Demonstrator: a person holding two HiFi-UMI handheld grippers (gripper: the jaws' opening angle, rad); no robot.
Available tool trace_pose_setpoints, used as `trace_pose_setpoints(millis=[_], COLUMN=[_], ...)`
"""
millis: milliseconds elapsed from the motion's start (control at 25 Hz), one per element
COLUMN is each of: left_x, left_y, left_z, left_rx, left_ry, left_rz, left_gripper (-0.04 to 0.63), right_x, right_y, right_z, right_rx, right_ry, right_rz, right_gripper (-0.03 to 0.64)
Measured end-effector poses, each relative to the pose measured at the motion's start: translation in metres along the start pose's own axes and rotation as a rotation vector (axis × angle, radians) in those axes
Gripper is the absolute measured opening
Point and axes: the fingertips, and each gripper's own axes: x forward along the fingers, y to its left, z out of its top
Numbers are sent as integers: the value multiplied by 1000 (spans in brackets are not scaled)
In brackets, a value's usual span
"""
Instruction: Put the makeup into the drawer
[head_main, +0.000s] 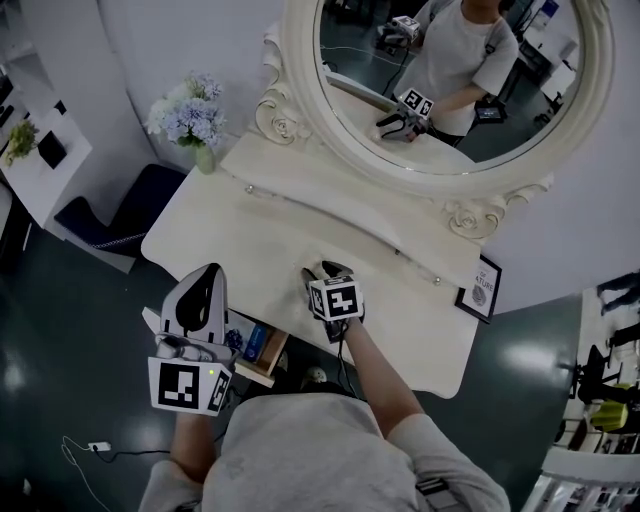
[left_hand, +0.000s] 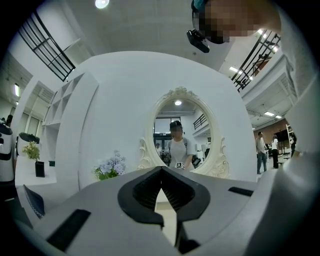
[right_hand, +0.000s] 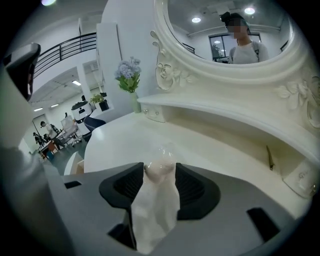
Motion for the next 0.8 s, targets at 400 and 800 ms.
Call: trace_pose_setpoints(millis=[400, 800], left_x=[-1, -5], left_y=[4, 8], left_z=[0, 2], left_rx=[2, 7], left_ry=[1, 0], left_rz=[15, 38], left_gripper=[14, 14], right_x=[8, 0], right_y=[-3, 4], right_z=[-6, -2], right_rx=[-6, -10], right_ry=[47, 5], right_rz=[24, 55], right_gripper=[161, 81])
